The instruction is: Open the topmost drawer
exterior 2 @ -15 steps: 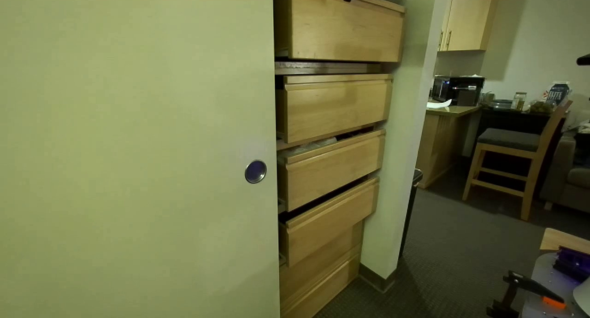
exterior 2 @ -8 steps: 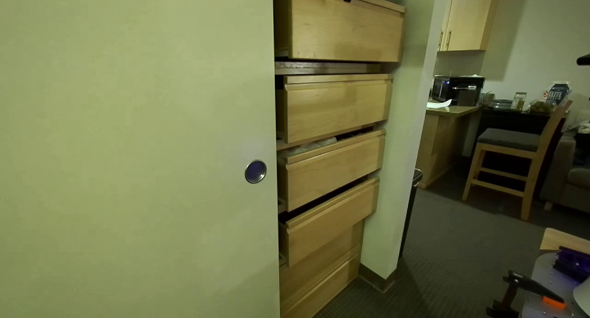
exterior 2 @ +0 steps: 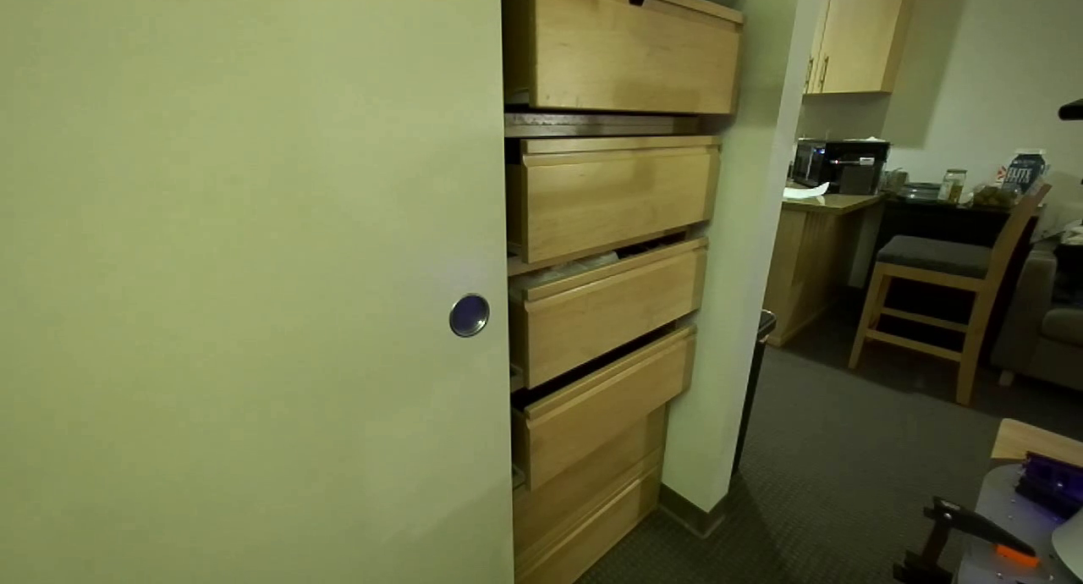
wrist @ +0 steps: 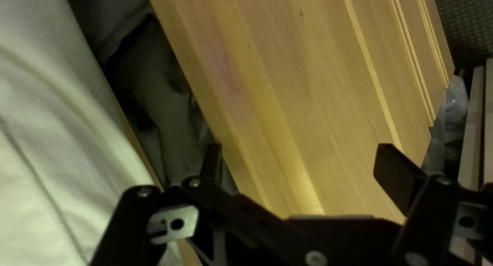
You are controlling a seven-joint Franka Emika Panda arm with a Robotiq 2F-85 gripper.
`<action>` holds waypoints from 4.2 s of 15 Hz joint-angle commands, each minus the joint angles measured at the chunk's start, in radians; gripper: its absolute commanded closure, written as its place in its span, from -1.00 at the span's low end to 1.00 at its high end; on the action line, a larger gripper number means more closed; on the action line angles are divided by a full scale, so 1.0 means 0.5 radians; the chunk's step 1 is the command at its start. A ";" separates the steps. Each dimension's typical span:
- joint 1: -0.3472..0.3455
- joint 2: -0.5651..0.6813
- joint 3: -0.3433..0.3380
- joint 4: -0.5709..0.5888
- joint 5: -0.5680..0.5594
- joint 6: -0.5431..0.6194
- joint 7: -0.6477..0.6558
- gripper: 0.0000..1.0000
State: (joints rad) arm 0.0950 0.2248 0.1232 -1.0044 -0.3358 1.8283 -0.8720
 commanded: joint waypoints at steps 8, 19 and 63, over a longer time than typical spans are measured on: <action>0.008 0.086 -0.009 0.149 -0.051 0.028 -0.030 -1.00; 0.010 0.153 -0.009 0.191 -0.036 0.016 -0.039 -1.00; 0.132 -0.890 0.008 -1.086 0.144 -0.342 0.236 -1.00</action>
State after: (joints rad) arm 0.1614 -0.1288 0.1358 -1.4269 -0.3062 1.6548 -0.7811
